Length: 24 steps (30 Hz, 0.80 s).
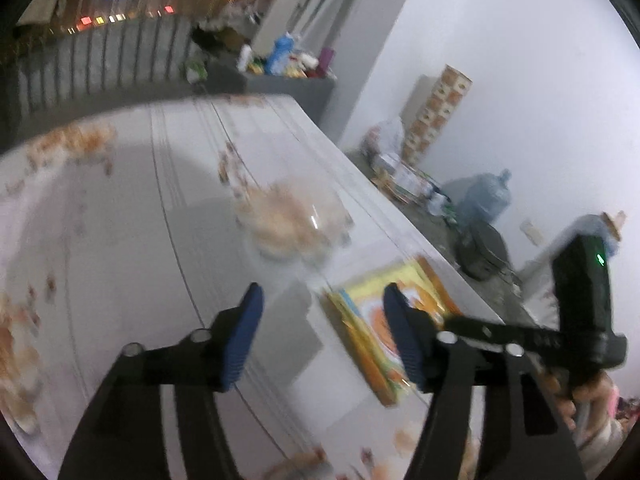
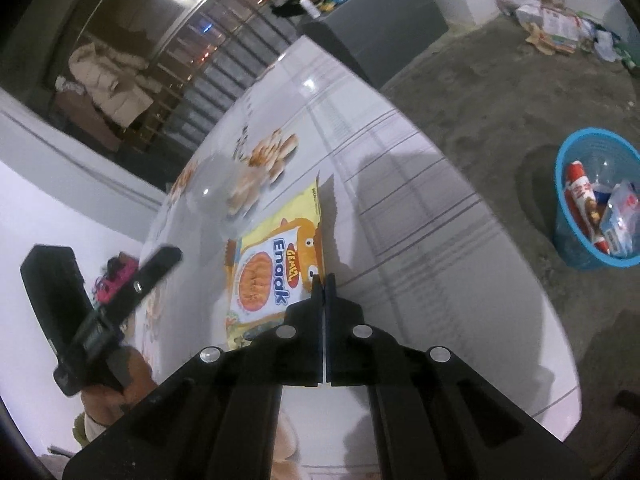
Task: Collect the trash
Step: 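Grasp the Enaak bag with the right gripper while the left grasps the clear dome cup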
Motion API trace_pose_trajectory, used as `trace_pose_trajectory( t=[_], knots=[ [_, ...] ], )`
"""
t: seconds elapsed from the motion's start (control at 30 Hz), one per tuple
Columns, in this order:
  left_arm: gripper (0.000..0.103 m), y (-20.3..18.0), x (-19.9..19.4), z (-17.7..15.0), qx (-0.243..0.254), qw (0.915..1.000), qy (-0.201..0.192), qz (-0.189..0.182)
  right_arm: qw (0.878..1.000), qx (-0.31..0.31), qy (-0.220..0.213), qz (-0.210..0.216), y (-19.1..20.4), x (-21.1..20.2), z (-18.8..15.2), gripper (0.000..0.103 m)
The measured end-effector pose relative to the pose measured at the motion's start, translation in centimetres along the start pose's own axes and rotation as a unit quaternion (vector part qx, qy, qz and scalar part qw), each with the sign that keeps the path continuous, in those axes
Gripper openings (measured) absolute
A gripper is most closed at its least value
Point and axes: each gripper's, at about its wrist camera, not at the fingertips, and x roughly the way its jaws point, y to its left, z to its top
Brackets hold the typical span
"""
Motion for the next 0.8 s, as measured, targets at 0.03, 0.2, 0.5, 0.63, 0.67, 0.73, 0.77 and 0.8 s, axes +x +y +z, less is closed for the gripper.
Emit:
trace_pose_trajectory(
  t=[0.03,0.2,0.5,0.63,0.67,0.73,0.77,0.8],
  knots=[
    [0.070,0.0,0.2,0.6,0.005,0.9999,-0.007,0.010,1.000,0.003,-0.003,0.000,-0.3,-0.1,0.1,0.000],
    [0.080,-0.5,2.6,3.1,0.038,0.9982,-0.017,0.043,1.000,0.011,-0.011,0.003,-1.4,-0.3,0.5,0.000],
    [0.065,-0.7,7.5,4.7,0.070,0.9940,0.007,0.084,1.000,0.015,-0.013,0.013,-2.0,-0.6,0.4,0.000],
    [0.064,-1.2,7.2,4.5,0.070,0.9942,0.011,0.081,1.000,0.007,-0.007,0.018,-2.2,-1.1,0.1,0.000],
    [0.064,-1.3,7.0,4.2,0.070,0.9942,0.013,0.080,1.000,0.004,-0.003,0.022,-2.1,-1.1,0.0,0.000],
    [0.064,-1.6,5.7,3.3,0.068,0.9948,0.012,0.075,0.999,-0.002,0.007,0.033,-2.0,-1.3,-0.4,0.000],
    [0.064,-1.9,4.6,2.7,0.068,0.9955,0.006,0.067,0.999,-0.005,0.014,0.041,-1.9,-1.5,-0.5,0.000],
    [0.064,-2.1,3.7,2.4,0.070,0.9956,0.001,0.062,0.999,-0.006,0.019,0.048,-1.9,-1.6,-0.6,0.000]
  ],
)
